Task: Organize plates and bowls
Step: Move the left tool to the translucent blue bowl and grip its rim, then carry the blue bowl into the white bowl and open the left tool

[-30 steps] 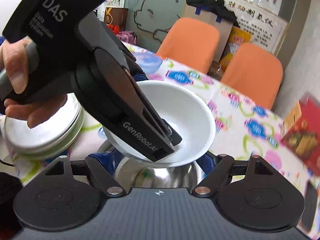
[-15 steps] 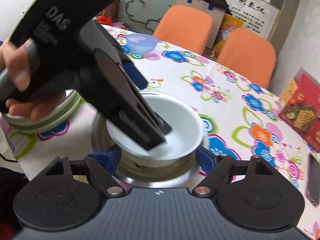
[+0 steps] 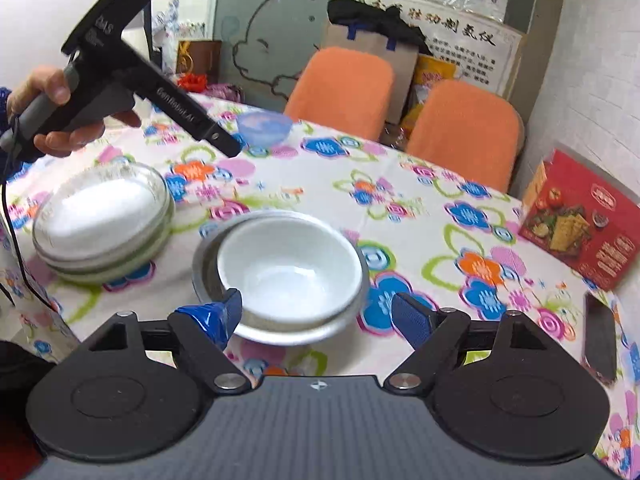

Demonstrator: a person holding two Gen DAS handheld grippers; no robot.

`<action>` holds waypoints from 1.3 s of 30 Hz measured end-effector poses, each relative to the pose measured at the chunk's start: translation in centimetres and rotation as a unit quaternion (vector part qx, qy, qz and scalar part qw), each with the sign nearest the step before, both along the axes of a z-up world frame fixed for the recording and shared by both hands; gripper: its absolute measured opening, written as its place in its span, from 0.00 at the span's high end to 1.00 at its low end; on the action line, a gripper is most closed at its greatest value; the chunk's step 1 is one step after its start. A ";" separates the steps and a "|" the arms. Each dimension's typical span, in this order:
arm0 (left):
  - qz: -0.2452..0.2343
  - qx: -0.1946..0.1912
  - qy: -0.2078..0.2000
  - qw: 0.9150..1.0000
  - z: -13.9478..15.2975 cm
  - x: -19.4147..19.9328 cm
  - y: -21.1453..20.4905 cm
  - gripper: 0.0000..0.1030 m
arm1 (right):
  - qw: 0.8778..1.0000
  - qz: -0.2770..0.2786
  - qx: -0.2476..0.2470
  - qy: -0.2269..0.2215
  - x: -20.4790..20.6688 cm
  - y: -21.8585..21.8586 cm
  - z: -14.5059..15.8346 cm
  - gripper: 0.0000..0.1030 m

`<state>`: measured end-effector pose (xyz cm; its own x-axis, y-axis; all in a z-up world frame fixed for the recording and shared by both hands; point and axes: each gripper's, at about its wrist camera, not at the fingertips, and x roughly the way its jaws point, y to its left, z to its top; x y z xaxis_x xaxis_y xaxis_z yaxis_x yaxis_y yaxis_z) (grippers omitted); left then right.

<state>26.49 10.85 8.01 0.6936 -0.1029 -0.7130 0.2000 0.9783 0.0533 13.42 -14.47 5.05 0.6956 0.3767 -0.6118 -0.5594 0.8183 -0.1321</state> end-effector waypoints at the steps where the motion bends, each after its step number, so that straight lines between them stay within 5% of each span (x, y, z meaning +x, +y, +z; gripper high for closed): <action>1: 0.017 -0.001 -0.001 1.000 0.2 0.2 1.5 0.19 | 1.000 0.007 0.005 -0.001 0.7 0.6 0.2 0.33; 8: 0.079 -0.008 0.007 0.997 0.7 2.7 8.3 0.19 | 0.998 0.051 0.023 0.004 5.9 5.9 0.9 0.33; 16: 0.093 -0.023 0.019 0.995 -0.7 11.5 10.0 0.19 | 0.996 0.085 0.023 0.018 15.6 13.2 1.7 0.33; 24: 0.087 -0.067 0.068 0.992 -5.1 20.3 9.8 0.19 | 0.991 0.088 0.008 0.096 25.3 18.5 -2.8 0.33; 37: 0.044 -0.053 0.075 0.995 -8.4 23.6 8.7 0.21 | 0.987 0.123 -0.036 0.096 27.9 22.4 -6.7 0.33; 39: 0.047 -0.055 0.081 0.994 -9.0 23.8 8.8 0.29 | 0.987 0.125 -0.024 0.094 28.0 22.6 -6.8 0.33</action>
<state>50.31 19.62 -1.03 0.5811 -0.1267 -0.8039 0.1045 0.9912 -0.0807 41.43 8.08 -1.79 0.4569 0.4897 -0.7426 -0.7608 0.6476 -0.0411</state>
